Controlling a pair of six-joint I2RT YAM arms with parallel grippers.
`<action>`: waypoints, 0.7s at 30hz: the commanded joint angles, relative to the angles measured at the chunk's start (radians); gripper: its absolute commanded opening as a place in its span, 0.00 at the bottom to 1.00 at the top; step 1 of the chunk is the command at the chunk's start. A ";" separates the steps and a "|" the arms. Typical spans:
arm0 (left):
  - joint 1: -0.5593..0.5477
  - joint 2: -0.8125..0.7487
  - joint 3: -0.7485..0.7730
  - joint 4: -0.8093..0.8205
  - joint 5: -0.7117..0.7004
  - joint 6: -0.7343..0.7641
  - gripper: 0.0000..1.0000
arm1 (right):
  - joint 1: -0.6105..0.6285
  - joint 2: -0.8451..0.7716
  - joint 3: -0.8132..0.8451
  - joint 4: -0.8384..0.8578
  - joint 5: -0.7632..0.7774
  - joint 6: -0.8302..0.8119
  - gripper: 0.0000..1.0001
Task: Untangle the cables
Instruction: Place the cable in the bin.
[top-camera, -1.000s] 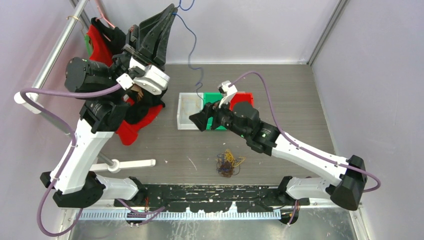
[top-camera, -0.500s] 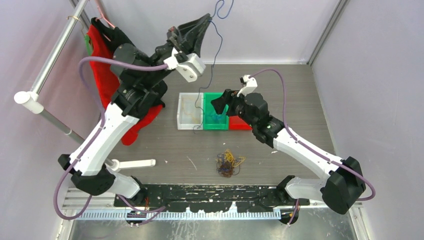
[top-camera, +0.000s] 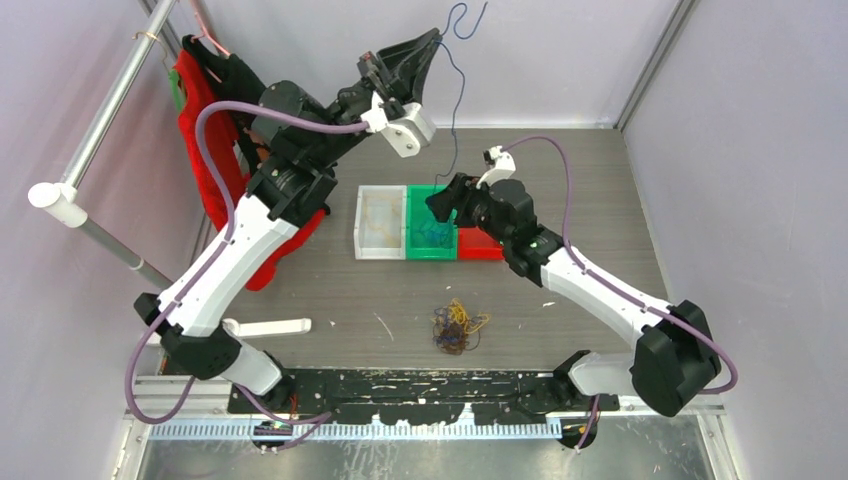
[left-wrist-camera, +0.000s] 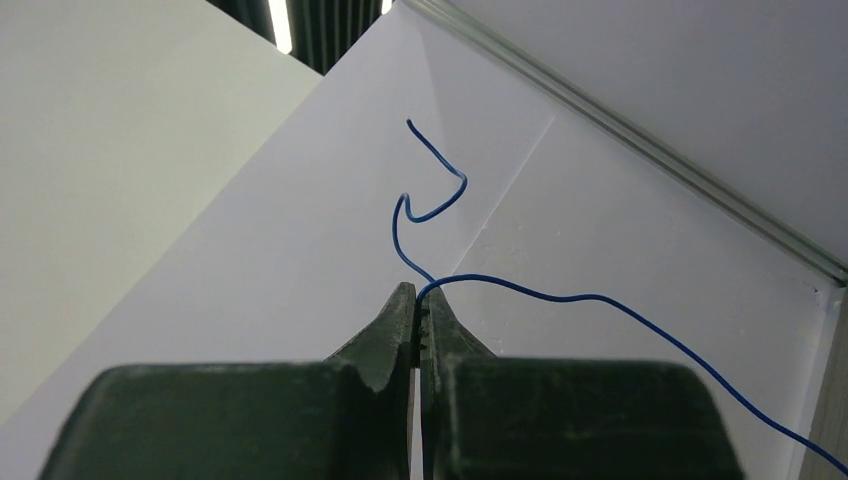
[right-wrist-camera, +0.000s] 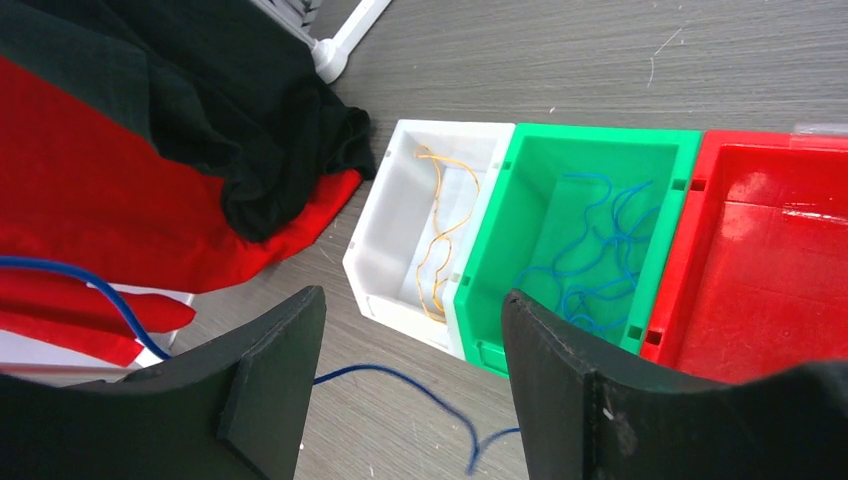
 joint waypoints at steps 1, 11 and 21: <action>-0.003 0.030 0.050 0.086 -0.024 0.048 0.00 | -0.013 0.007 0.029 0.059 -0.021 0.018 0.70; 0.001 0.120 0.108 0.124 -0.061 0.095 0.00 | -0.035 0.078 0.102 0.034 0.024 0.023 0.68; 0.079 0.194 0.183 0.140 -0.068 0.108 0.00 | -0.038 0.137 0.157 0.034 0.001 0.020 0.66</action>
